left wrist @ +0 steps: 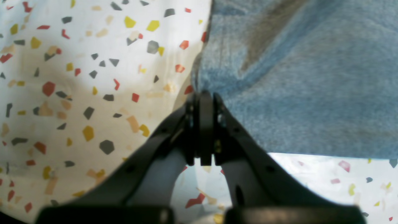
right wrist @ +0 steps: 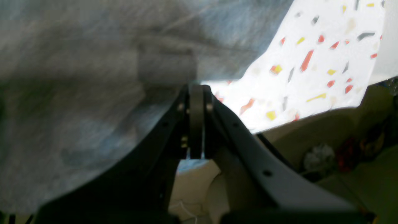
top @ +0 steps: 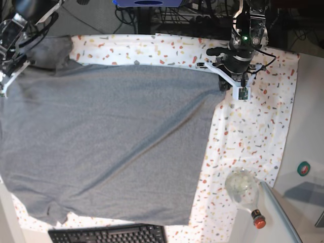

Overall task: Layout the t-shirt on the table in an organized manner, then fold the t-shirt properly
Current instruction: 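Grasp the shirt edge with the right gripper and pull it outward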

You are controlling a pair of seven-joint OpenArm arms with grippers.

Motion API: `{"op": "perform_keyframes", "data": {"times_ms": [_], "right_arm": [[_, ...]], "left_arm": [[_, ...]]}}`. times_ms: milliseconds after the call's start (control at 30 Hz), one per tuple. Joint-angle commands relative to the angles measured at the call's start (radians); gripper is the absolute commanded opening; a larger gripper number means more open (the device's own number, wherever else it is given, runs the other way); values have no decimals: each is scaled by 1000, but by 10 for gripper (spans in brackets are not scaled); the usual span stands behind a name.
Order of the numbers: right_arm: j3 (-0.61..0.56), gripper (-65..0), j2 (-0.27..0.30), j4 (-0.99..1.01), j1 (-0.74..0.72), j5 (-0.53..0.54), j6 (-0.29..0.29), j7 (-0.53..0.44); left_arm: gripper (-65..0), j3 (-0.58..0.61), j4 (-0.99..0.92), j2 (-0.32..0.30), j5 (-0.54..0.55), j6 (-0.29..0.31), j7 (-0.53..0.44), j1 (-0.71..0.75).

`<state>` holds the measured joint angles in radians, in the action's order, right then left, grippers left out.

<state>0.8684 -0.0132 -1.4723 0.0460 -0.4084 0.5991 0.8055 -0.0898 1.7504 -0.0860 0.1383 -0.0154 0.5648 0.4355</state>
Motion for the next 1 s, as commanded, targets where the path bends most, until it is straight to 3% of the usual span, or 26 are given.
{"op": "perform_keyframes", "data": {"times_ms": [0,100,433,633,800,967], "right_arm": [[-1,-650,37,11,-36,-1,-6,-18],[-1,-650,103,131,-116,-1,-8,-21],[-2,-650,292,747,-372,-2,-11,-208],[-22,-650,305,885,-473,-2,-11,-311],[-214,-650,299,893,-510,-1,-11,-366],[-309,-650,296,899,-547,3,-12,-374]], "left_arm": [[-650,-1,15,-2,-1,-2,-19,0],[-650,-1,15,-2,-1,-2,-19,0],[-650,-8,15,-2,-1,-2,-19,6],[-650,-8,13,-2,-1,-2,-18,7],[-650,-8,13,1,-1,-2,-16,7],[-650,-9,13,1,-1,-2,-16,7]]}}
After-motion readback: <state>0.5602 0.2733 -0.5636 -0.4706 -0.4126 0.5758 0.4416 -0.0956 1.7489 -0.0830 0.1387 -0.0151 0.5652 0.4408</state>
